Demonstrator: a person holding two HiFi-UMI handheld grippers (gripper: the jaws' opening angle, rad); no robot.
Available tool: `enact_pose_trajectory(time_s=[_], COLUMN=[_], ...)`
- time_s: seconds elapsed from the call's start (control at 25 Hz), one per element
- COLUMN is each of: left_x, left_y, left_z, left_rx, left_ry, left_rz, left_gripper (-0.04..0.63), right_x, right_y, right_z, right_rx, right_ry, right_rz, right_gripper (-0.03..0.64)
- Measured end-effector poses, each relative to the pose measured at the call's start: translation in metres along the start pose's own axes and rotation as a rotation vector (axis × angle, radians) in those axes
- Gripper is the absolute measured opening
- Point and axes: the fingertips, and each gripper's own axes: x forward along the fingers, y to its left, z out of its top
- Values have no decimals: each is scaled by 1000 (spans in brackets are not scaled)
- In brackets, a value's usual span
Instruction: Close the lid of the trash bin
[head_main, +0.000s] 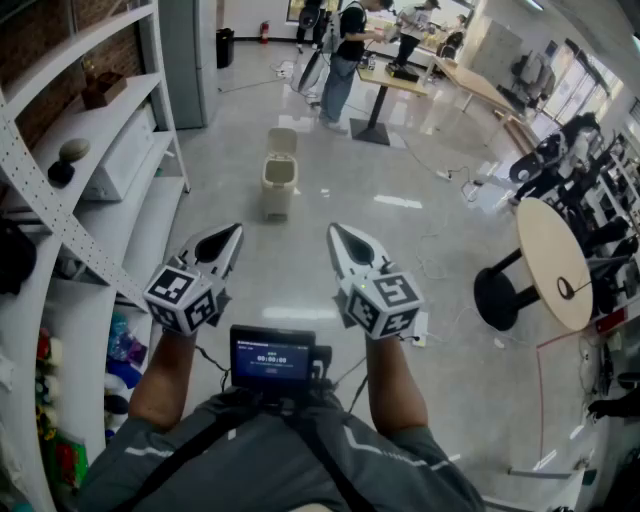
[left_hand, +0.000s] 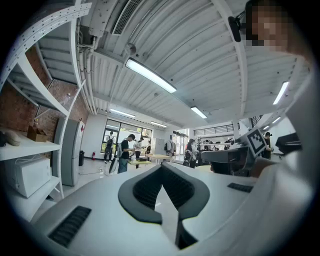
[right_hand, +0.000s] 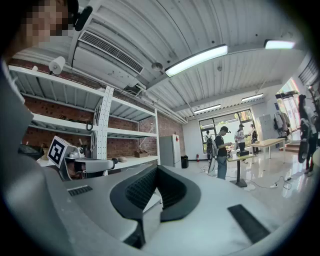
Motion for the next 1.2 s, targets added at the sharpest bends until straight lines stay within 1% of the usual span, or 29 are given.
enact_pose_trajectory(time_s=[0.16, 0.44, 0.6, 0.68, 0.84, 1.04, 1.2], left_x=[-2, -5, -11, -14, -18, -23, -24], left_y=[1, 3, 12, 17, 23, 26, 32], left_z=[-1, -4, -6, -8, -13, -18, -20], left_rx=[-5, 9, 6, 3, -2, -15, -30], left_ry=[1, 6, -4, -6, -1, 9, -12], left_rz=[-2, 1, 13, 11, -14, -65, -96], left_gripper=[-3, -3, -3, -4, -4, -5, -5], right_x=[2, 9, 13, 17, 23, 30, 30], right_y=[-1, 6, 7, 11, 21, 36, 45], right_z=[-2, -13, -15, -18, -21, -16, -27], right_rx=[14, 22, 65, 69, 59, 40, 46], right_ry=[2, 9, -4, 2, 19, 26, 31], right_rz=[-5, 8, -17, -22, -34, -71, -92], right_gripper=[-2, -1, 2, 2, 2, 2, 2])
